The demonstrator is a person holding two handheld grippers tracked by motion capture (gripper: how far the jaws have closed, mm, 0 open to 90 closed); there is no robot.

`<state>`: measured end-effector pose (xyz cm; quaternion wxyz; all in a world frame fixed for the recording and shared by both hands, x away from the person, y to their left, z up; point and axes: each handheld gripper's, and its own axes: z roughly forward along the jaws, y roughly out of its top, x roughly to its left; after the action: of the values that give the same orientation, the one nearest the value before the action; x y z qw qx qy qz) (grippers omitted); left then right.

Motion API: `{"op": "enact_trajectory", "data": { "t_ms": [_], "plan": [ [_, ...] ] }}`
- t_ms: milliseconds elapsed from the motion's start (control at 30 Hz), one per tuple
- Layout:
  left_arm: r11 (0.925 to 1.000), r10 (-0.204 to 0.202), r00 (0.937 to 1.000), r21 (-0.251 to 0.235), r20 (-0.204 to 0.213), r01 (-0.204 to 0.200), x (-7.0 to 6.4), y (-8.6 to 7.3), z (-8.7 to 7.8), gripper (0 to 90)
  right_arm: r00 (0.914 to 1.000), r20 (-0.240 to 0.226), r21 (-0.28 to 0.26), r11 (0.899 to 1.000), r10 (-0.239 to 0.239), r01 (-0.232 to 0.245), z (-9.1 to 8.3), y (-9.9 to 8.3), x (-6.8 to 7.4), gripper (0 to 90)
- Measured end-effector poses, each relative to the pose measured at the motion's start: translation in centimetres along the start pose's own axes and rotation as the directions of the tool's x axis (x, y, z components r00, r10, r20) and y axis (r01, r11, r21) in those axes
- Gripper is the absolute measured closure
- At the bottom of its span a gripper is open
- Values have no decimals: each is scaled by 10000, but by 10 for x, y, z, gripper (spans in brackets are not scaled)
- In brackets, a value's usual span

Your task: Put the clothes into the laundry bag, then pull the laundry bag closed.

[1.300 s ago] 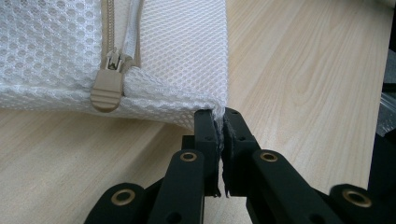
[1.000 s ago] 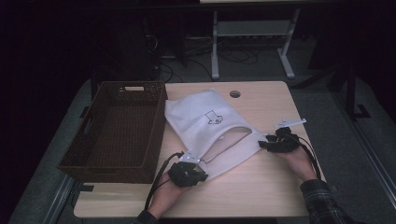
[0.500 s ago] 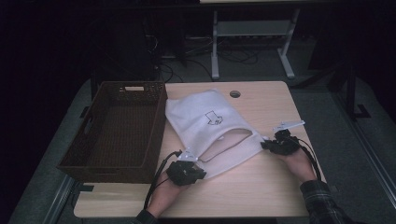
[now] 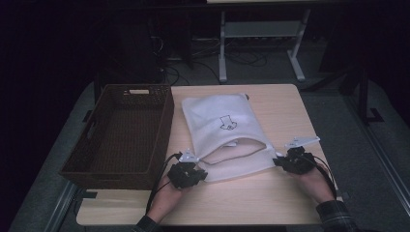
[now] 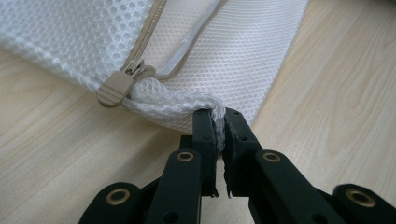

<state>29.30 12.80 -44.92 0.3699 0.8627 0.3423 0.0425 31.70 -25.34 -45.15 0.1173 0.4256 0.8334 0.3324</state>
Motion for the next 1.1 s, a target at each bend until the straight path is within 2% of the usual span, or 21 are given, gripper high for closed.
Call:
{"op": "enact_trajectory", "data": {
  "t_ms": [267,433,500,600,667,700,867,967,1100],
  "plan": [
    [9998,-215,9998,3,-44,215,5,-2,-2,837,9995,-326,13,10000,-45,45,-19,-19,16,825],
    [9996,-285,9996,44,-69,286,6,-3,-4,837,9979,-568,195,9993,-310,321,-27,-33,31,823],
    [9997,-244,9997,40,-45,245,6,-3,-4,832,9977,-564,249,9989,-388,402,-30,-38,34,804],
    [9997,-237,9997,-30,-15,237,4,-2,-6,822,9984,-498,8,9996,-278,279,-36,-40,31,720],
    [9997,-254,9996,-54,129,254,2,-2,-7,797,9991,-414,-242,9997,-114,104,-40,-39,26,657],
    [9997,-237,9997,-56,117,237,1,-2,-8,755,9993,-370,-432,9990,-71,55,-42,-38,23,603],
    [9990,-51,10000,-438,7,52,-3,2,-20,523,9979,-633,-894,9958,125,-181,-48,-35,15,454],
    [9975,-3,9999,-712,109,11,-3,6,-27,458,9960,-875,-1136,9931,177,-276,-51,-31,13,422],
    [9958,338,9992,-856,205,-320,-4,14,-30,446,9951,-977,-1360,9907,-138,4,-50,-22,15,423]
  ]
}}
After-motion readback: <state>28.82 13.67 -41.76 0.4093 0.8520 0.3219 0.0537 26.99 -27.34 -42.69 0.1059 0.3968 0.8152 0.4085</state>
